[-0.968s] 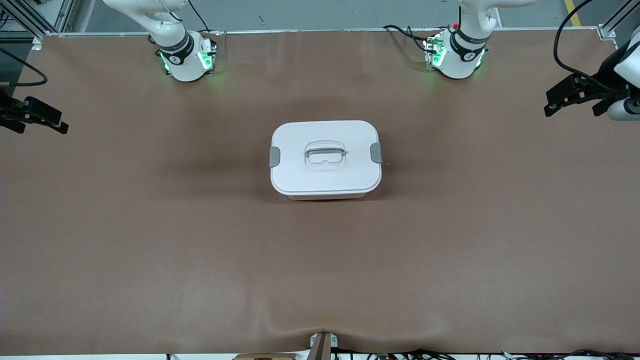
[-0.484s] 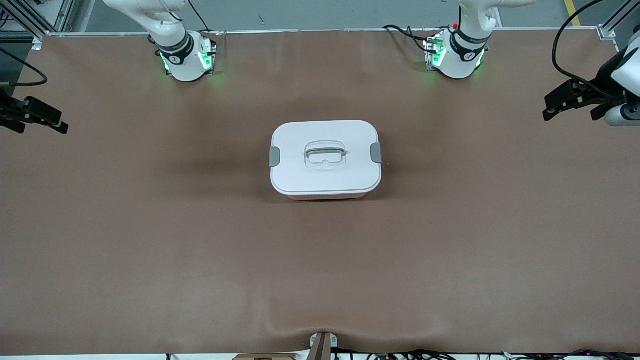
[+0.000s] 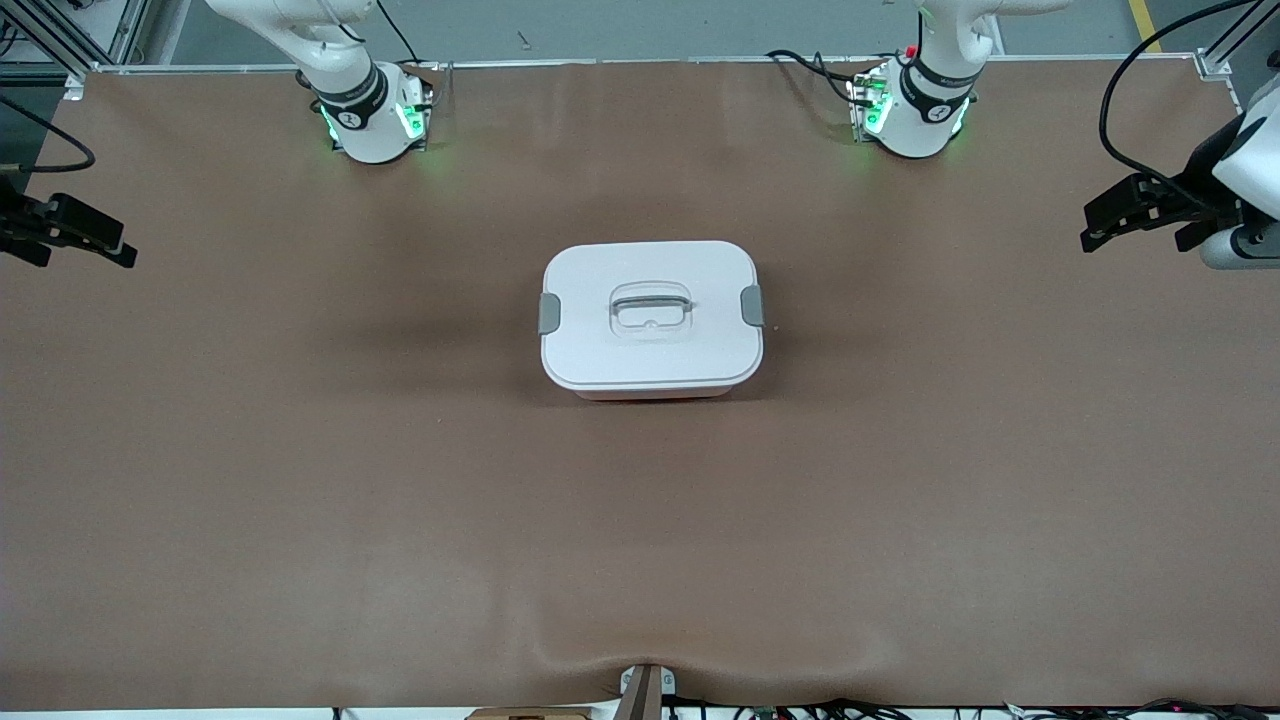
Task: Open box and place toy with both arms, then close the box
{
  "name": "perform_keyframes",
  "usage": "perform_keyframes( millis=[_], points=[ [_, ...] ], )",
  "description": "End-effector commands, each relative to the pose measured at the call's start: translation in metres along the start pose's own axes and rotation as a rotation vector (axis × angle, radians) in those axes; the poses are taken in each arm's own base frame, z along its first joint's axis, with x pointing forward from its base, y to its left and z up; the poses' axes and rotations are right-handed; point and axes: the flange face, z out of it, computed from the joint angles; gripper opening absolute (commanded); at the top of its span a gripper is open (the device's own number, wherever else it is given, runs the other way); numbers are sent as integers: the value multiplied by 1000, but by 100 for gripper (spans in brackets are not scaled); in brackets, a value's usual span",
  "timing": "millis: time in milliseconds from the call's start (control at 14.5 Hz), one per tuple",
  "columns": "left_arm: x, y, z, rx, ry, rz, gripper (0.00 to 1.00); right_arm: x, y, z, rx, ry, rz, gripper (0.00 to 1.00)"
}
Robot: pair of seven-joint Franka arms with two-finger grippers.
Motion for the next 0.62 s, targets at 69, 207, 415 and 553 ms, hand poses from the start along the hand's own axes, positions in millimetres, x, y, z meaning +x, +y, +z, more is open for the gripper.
perform_keyframes(
  millis=[69, 207, 415, 553],
  points=[
    [-2, -3, -7, 2, 15, -51, 100, 1, 1, -2, 5, -2, 13, 100],
    [-2, -6, -6, -2, 11, -62, 100, 1, 1, -2, 5, -2, 14, 100],
    [-2, -13, -7, -4, 13, -61, 100, 1, 1, -2, 5, -2, 14, 100],
    [-2, -19, -7, -8, 11, -72, 100, 1, 1, -2, 5, -3, 14, 100]
  ],
)
